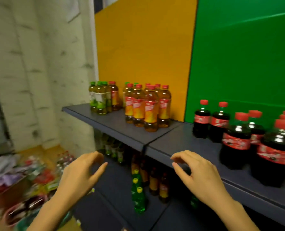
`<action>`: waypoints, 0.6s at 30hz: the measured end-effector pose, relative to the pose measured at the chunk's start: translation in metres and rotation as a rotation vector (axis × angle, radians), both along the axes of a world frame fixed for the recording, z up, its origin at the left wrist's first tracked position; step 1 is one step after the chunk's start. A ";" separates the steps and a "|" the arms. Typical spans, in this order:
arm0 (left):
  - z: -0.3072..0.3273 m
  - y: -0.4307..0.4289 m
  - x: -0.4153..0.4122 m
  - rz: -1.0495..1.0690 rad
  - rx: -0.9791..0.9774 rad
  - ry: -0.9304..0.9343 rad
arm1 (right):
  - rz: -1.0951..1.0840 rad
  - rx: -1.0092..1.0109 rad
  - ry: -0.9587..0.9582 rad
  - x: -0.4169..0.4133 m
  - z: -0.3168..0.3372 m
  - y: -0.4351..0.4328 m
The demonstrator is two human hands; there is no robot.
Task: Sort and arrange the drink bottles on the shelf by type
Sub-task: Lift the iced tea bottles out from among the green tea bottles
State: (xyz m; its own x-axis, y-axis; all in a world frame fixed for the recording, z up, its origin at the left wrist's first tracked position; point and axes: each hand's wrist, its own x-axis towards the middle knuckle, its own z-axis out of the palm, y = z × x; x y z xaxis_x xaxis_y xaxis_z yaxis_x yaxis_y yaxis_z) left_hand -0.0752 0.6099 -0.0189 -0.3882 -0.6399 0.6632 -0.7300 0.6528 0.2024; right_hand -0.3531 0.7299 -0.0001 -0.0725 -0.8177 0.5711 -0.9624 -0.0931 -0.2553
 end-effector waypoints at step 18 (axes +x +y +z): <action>-0.020 -0.207 0.212 0.269 0.193 -0.157 | 0.075 0.106 0.011 0.173 -0.007 -0.276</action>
